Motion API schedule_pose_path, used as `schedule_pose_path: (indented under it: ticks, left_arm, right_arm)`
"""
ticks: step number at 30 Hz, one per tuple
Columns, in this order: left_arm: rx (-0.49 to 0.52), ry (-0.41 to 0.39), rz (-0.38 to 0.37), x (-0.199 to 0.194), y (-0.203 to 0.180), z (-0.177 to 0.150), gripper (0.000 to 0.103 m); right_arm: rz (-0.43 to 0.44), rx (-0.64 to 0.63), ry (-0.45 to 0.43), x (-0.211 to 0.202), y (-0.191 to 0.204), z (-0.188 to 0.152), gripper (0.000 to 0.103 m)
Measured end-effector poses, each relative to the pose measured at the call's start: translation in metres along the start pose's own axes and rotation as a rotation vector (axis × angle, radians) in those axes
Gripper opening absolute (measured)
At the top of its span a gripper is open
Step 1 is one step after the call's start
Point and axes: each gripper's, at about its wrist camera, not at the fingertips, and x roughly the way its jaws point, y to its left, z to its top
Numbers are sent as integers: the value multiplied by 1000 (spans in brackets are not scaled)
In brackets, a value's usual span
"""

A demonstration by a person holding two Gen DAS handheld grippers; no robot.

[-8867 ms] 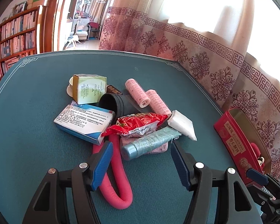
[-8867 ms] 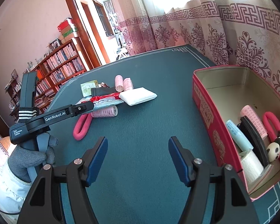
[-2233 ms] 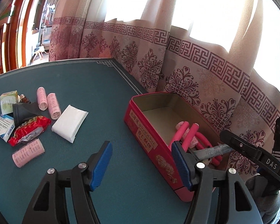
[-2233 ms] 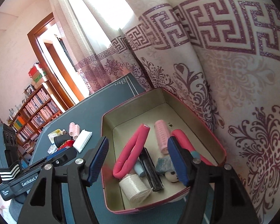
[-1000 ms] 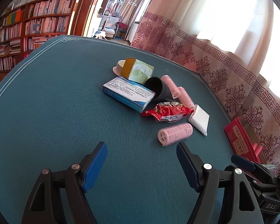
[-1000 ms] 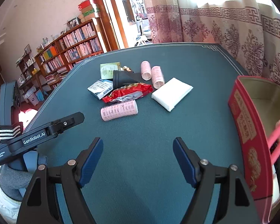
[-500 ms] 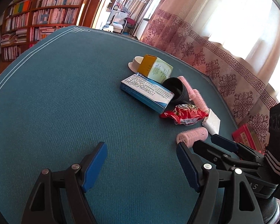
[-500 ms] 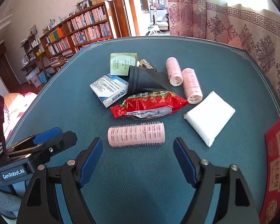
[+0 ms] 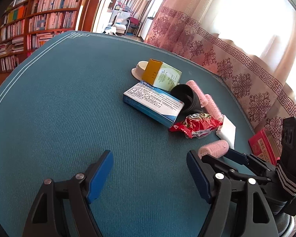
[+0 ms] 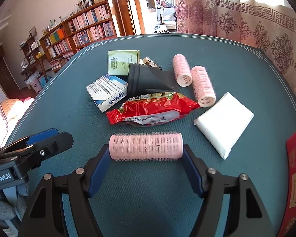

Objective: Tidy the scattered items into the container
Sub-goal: 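Grasp the pink hair roller with the right tool while the left tool grasps the blue-white medicine box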

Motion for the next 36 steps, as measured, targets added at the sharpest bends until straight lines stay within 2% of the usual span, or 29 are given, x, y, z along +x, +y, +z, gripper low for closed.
schedule_pose_path:
  ticks: [5, 8, 10, 16, 19, 23, 28, 31, 36]
  left_arm:
    - [71, 1, -2, 12, -6, 23, 78]
    - [80, 13, -28, 22, -2, 39, 78]
    - [99, 17, -16, 28, 0, 49, 78]
    - [226, 7, -52, 34, -10, 68, 78]
    - [303, -6, -18, 42, -13, 75, 78]
    - [279, 12, -2, 56, -5, 87, 78]
    - [216, 54, -41, 77, 4, 93, 78]
    - [184, 90, -73, 80, 3, 88, 78]
    - [227, 136, -113, 65, -15, 66, 78]
  right_arm:
    - [14, 41, -3, -9, -8, -8, 75]
    - [16, 37, -13, -12, -9, -13, 75]
    - [19, 34, -15, -11, -9, -13, 75]
    - [39, 37, -27, -11, -12, -14, 75]
    - [45, 39, -31, -11, -12, -14, 75]
    - [49, 40, -35, -10, -12, -15, 75]
    - [50, 39, -36, -9, -11, -15, 76]
    - [53, 41, -37, -8, -11, -14, 76]
    - [61, 47, -39, -8, -13, -12, 76]
